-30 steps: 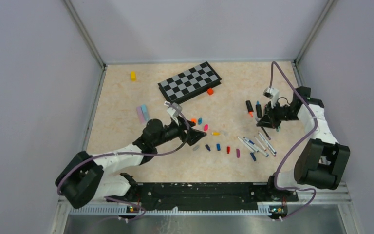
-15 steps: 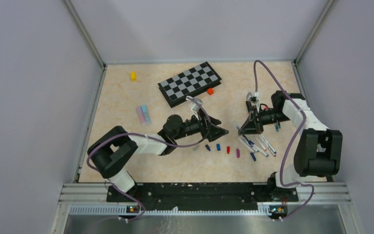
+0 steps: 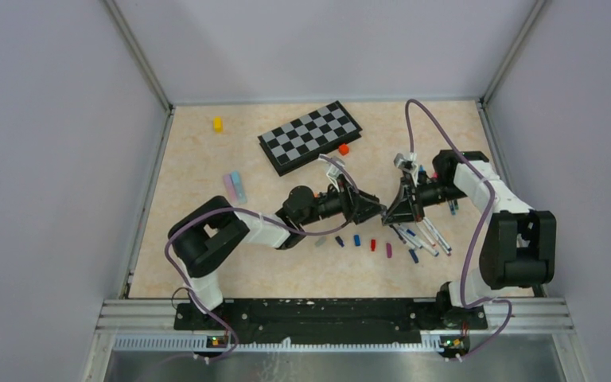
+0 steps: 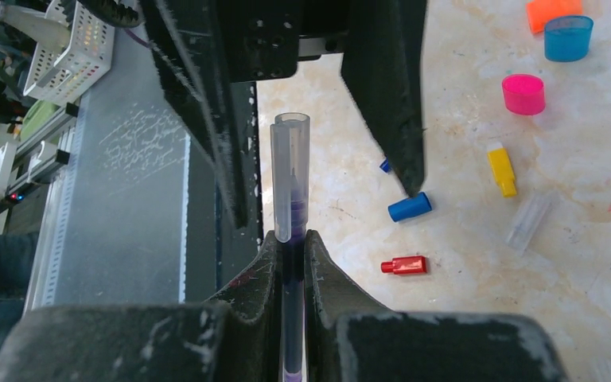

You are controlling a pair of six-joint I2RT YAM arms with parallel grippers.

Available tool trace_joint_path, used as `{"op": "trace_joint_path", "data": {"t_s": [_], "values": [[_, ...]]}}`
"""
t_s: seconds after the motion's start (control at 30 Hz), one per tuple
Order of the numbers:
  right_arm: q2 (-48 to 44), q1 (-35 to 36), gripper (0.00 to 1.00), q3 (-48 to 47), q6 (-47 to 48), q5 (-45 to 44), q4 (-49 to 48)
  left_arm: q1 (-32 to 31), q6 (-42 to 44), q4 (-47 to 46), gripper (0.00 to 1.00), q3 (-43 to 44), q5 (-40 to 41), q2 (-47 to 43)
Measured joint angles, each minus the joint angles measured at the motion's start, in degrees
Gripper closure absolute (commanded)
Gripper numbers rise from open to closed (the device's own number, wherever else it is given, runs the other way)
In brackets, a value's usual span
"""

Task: Open the pen caps
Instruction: Open the pen cap from the pen.

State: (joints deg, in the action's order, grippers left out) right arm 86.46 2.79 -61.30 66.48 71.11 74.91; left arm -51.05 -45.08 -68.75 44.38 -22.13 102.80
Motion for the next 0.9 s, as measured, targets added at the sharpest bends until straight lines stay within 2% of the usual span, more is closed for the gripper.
{"op": "trace_joint_path", "data": {"t_s": [0.07,0.27,0.4,0.53,0.73,0.8,0.83,0.9], "values": [[0.0,0.22,1.0,0.0,0.04,0.15,0.07,-0.26,-0.35,-0.52,0.59,0.26,0.07,0.33],[0.04,0.22,1.0,0.0,0.02,0.11,-0.09,-0.79,-1.42,-2.25,0.99,0.94,-0.68,0.85],[0.04,0.37,0.99,-0.02,-0.02,0.33,-0.17,-0.81,-1.75,-2.6,1.0,0.94,-0.96,0.85],[0.04,0.44,0.82,-0.02,-0.68,0.37,-0.61,-0.81,-1.55,-2.62,1.0,0.94,-0.63,0.85],[0.15,1.14,0.77,0.0,-2.69,-0.13,-2.36,-0.76,-0.07,-2.54,1.0,0.48,2.45,-0.02],[0.33,1.79,0.78,0.0,-3.21,-0.37,-2.95,-0.68,0.22,-2.49,1.0,0.37,3.21,-0.59],[0.46,2.14,0.81,0.0,-3.39,-0.48,-3.17,-0.66,0.24,-2.49,1.0,0.35,3.61,-0.83],[0.52,2.64,1.0,0.0,-3.72,-0.74,-3.58,-0.57,0.26,-2.51,1.0,0.17,3.98,-1.22]]}}
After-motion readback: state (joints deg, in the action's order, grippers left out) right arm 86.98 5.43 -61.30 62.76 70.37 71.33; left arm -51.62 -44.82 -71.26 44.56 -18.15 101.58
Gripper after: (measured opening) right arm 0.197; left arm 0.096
